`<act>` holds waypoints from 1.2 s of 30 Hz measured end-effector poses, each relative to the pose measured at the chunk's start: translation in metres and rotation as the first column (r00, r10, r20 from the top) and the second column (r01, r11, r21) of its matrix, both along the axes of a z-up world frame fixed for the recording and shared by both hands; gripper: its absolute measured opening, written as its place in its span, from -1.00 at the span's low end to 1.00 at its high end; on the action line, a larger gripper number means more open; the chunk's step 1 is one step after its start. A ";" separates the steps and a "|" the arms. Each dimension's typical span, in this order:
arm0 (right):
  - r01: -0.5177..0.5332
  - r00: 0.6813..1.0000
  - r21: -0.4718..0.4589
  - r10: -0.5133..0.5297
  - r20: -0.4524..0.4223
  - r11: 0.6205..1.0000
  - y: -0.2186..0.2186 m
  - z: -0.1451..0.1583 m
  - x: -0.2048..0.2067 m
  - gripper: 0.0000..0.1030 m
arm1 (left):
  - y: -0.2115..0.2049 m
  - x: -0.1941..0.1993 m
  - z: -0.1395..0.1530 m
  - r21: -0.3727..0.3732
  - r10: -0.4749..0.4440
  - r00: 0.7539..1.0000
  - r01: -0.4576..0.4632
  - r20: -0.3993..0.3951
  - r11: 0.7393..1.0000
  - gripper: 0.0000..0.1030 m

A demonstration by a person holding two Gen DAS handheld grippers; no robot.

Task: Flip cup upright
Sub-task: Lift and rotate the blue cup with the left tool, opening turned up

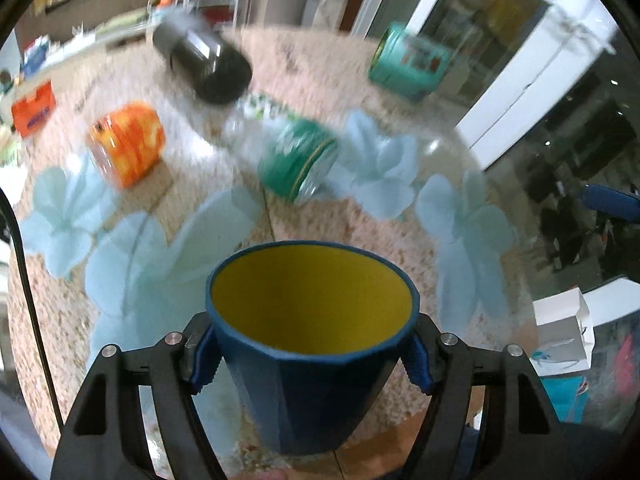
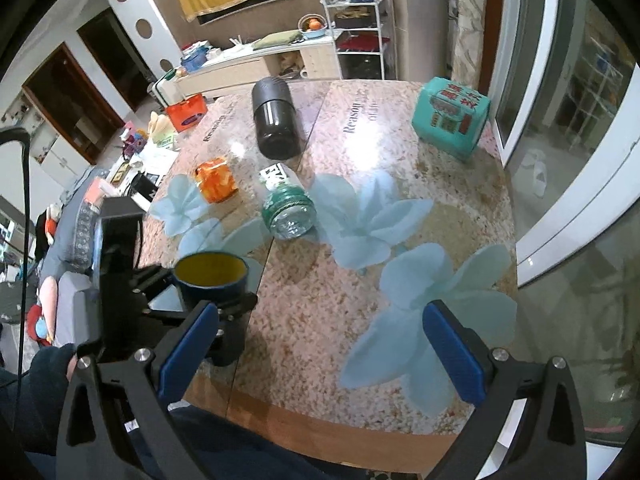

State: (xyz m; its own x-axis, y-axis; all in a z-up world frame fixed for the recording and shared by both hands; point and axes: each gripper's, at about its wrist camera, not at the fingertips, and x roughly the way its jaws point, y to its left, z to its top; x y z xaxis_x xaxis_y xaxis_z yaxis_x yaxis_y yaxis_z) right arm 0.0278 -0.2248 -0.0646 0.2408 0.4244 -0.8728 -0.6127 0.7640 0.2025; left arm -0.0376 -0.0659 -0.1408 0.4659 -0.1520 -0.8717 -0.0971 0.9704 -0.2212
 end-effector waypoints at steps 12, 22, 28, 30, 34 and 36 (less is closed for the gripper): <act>-0.079 0.993 0.070 0.072 0.097 0.994 0.008 -0.009 -0.019 0.99 | -0.012 -0.027 0.026 0.077 -0.068 0.923 0.041 0.379 0.996 0.49; -0.114 0.989 0.054 0.108 0.101 0.992 0.015 -0.033 -0.026 0.99 | -0.009 -0.024 -0.008 0.165 -0.067 0.890 -0.009 0.451 0.986 0.49; -0.121 0.987 0.050 0.115 0.115 0.991 0.014 -0.036 -0.028 0.99 | -0.012 -0.027 -0.015 0.188 -0.085 0.858 -0.014 0.507 0.982 0.49; -0.131 0.987 0.051 0.126 0.102 0.990 0.016 -0.039 -0.029 0.99 | -0.014 -0.029 -0.016 0.193 -0.084 0.850 -0.022 0.521 0.981 0.49; -0.152 0.985 0.029 0.149 0.087 0.988 0.023 -0.046 -0.031 0.99 | -0.015 -0.036 -0.018 0.186 -0.053 0.842 -0.056 0.537 0.981 0.49; -0.161 0.984 0.023 0.159 0.081 0.987 0.026 -0.048 -0.032 0.99 | -0.016 -0.036 -0.019 0.199 -0.051 0.846 -0.065 0.530 0.978 0.49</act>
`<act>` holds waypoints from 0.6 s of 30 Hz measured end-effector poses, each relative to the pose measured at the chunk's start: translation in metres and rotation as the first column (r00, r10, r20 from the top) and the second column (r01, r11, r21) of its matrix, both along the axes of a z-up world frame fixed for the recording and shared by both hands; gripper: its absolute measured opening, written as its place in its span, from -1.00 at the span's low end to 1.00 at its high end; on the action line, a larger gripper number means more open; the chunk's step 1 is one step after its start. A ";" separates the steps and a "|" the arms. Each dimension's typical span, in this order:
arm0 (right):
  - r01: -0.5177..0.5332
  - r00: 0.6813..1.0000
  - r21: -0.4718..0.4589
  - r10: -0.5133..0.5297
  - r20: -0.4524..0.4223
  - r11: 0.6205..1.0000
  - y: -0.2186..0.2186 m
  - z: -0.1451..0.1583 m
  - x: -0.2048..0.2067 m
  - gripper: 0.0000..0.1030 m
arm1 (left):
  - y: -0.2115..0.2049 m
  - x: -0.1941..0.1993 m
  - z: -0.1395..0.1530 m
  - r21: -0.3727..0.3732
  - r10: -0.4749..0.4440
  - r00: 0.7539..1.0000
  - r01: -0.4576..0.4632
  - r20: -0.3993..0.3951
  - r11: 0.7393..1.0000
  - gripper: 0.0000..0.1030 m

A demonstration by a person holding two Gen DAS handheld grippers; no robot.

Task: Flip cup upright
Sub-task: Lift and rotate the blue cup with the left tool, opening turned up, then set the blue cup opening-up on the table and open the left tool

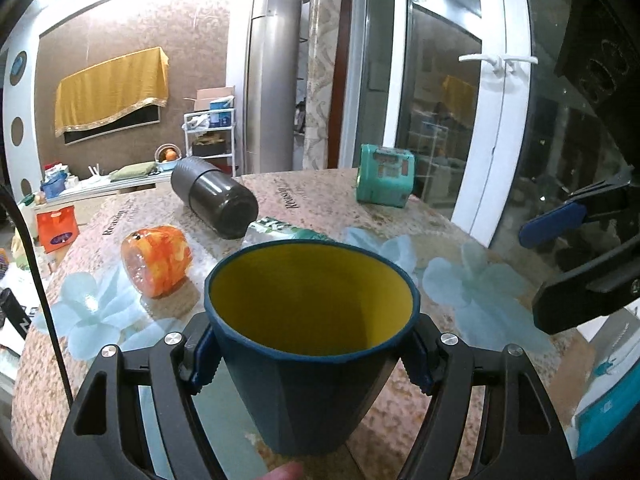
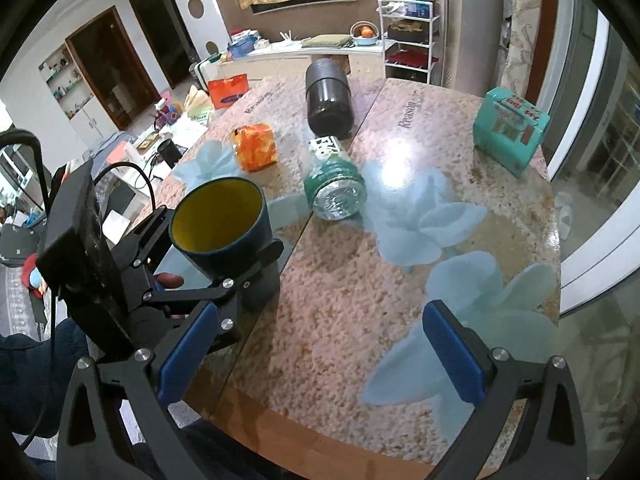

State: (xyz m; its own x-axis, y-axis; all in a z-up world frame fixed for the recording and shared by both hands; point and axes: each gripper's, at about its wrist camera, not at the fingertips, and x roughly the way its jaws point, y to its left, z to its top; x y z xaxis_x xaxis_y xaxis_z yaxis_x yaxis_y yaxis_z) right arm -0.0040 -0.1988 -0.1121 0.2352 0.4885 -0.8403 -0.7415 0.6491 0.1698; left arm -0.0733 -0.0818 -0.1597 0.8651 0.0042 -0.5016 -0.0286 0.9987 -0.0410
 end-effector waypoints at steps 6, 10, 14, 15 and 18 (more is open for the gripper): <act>-0.003 1.000 -0.022 0.003 -0.003 1.000 0.003 -0.004 0.001 0.99 | 0.005 0.000 -0.003 0.001 0.018 1.000 -0.018 -0.026 1.000 0.98; -0.006 1.000 -0.020 0.006 -0.011 1.000 0.004 -0.005 0.002 0.99 | 0.007 0.004 -0.002 -0.029 0.012 0.999 -0.013 -0.045 0.999 1.00; -0.004 1.000 -0.019 0.003 -0.010 1.000 0.004 -0.005 0.001 0.99 | 0.010 0.005 0.003 -0.055 0.002 0.997 -0.006 -0.074 0.998 1.00; -0.004 1.000 -0.017 0.003 -0.013 1.000 0.004 -0.005 0.001 0.99 | 0.010 0.004 0.005 -0.062 -0.004 0.997 -0.001 -0.080 0.998 1.00; -0.008 1.000 -0.006 0.008 -0.014 1.000 0.005 0.001 -0.001 0.99 | 0.012 0.001 0.014 -0.092 -0.039 0.994 0.030 -0.104 0.995 1.00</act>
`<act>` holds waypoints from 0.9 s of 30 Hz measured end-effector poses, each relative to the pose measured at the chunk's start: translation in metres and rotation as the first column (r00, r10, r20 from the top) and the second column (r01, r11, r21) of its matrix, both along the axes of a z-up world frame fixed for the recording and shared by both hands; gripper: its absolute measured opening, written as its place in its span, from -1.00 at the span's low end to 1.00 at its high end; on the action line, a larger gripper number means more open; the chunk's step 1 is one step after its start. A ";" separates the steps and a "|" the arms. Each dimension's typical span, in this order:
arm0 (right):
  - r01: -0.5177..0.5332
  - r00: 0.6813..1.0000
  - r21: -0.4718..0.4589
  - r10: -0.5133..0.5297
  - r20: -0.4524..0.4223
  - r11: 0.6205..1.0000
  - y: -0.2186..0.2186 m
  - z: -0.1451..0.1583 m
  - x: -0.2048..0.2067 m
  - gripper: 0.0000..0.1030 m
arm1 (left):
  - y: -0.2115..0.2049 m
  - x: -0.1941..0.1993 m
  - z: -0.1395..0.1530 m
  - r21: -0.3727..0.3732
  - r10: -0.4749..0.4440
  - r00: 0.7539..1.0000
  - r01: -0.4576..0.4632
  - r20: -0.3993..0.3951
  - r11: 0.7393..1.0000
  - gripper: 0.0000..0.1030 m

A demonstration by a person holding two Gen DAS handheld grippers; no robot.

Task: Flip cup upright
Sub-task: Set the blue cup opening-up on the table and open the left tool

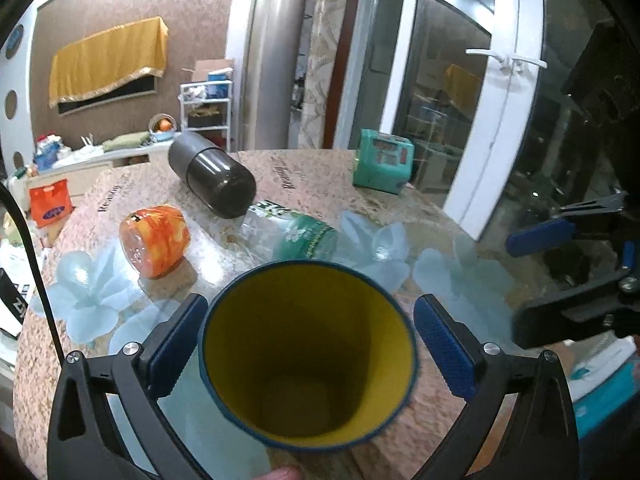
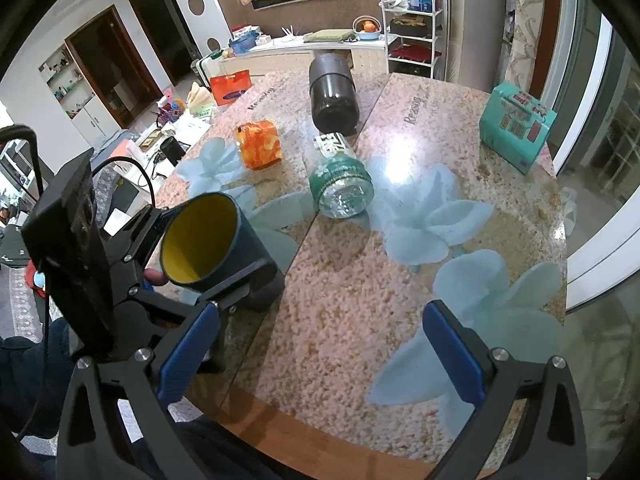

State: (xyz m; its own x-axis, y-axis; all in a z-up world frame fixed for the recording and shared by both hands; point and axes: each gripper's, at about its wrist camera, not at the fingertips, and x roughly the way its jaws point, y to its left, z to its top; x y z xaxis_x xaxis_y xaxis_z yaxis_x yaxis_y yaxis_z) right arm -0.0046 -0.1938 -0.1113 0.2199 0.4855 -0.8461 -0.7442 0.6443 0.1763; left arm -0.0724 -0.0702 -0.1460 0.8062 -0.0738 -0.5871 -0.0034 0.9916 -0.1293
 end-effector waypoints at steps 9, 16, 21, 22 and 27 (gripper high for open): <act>-0.001 0.999 0.037 0.002 -0.034 0.999 0.012 0.027 -0.010 0.99 | 0.016 -0.011 0.027 -0.016 -0.005 0.986 0.003 -0.164 1.000 1.00; 0.088 0.996 0.051 -0.086 -0.024 0.995 0.025 0.060 -0.010 0.99 | 0.039 -0.008 0.047 -0.024 -0.012 0.931 0.004 -0.365 1.000 1.00; 0.180 0.983 0.055 -0.177 -0.041 0.982 0.041 0.072 -0.010 0.99 | 0.057 0.002 0.059 0.031 0.024 0.870 -0.010 -0.493 0.999 1.00; 0.194 0.981 0.059 -0.191 -0.041 0.979 0.043 0.074 -0.010 0.99 | 0.060 0.002 0.062 0.034 0.024 0.861 -0.008 -0.507 0.999 1.00; 0.263 0.964 -0.010 -0.264 -0.043 0.965 0.064 0.079 -0.016 0.99 | 0.079 0.008 0.075 0.001 -0.034 0.843 0.041 -0.537 0.999 1.00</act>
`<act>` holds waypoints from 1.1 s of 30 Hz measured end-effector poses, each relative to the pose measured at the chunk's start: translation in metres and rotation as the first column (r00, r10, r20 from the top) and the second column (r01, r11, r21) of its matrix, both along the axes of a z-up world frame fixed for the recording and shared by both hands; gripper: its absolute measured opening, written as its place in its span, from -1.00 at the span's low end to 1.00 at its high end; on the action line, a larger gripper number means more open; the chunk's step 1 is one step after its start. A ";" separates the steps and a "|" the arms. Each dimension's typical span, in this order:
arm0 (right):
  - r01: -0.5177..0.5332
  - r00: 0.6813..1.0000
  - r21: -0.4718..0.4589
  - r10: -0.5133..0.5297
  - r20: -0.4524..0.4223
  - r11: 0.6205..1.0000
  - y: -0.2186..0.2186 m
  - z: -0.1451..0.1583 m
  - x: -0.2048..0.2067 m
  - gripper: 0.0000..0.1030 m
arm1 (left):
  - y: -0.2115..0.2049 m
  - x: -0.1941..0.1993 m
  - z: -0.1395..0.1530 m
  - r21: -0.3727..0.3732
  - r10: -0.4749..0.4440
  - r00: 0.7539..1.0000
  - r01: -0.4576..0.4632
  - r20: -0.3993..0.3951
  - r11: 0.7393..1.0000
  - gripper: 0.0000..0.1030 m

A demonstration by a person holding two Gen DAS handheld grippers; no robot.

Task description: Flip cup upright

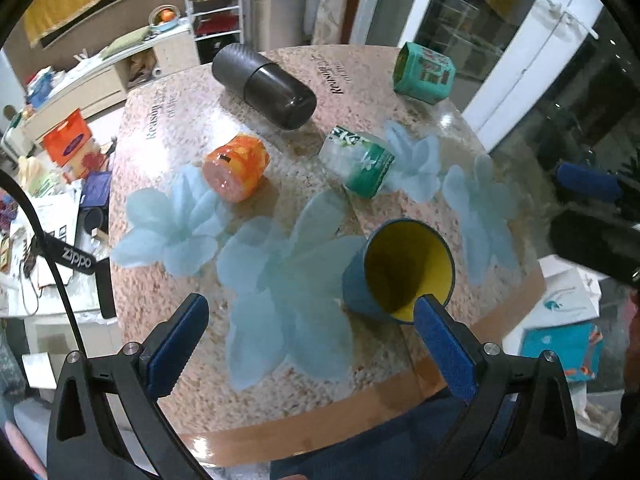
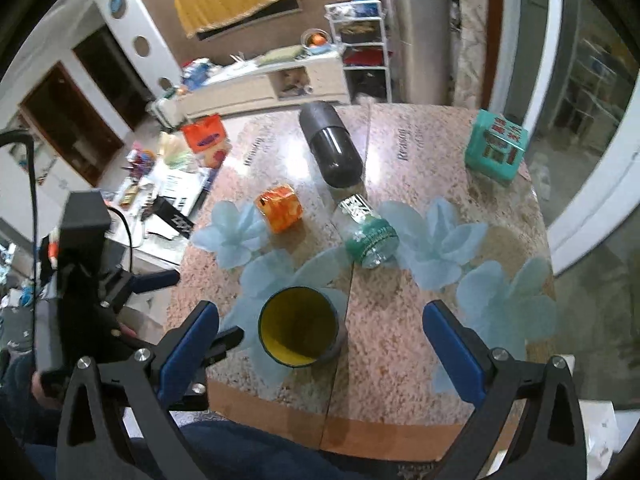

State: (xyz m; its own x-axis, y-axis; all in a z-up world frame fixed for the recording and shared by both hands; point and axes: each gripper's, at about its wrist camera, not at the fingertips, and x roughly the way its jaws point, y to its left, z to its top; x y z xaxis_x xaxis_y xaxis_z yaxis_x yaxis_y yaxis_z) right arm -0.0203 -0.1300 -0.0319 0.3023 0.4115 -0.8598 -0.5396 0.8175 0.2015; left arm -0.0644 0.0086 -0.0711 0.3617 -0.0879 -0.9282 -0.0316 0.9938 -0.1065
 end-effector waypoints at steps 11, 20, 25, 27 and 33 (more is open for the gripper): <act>0.105 0.994 -0.070 -0.105 -0.002 0.992 0.015 0.009 -0.019 0.99 | 0.030 -0.002 0.025 -0.077 -0.126 0.992 0.127 0.025 0.989 1.00; 0.136 0.990 -0.080 -0.134 0.034 0.987 0.026 0.008 -0.027 0.99 | 0.040 -0.006 0.039 -0.091 -0.127 0.990 0.131 0.053 0.987 1.00; 0.111 0.993 -0.071 -0.108 0.046 0.991 0.034 0.002 -0.024 0.99 | 0.041 -0.007 0.040 -0.069 -0.119 0.991 0.124 0.067 0.990 1.00; 0.111 0.993 -0.077 -0.108 0.040 0.991 0.035 0.001 -0.022 0.99 | 0.043 -0.005 0.040 -0.070 -0.104 0.993 0.108 0.065 0.992 1.00; 0.106 0.993 -0.070 -0.102 0.053 0.992 0.035 0.002 -0.022 0.99 | 0.044 -0.004 0.042 -0.067 -0.082 0.994 0.087 0.075 0.994 1.00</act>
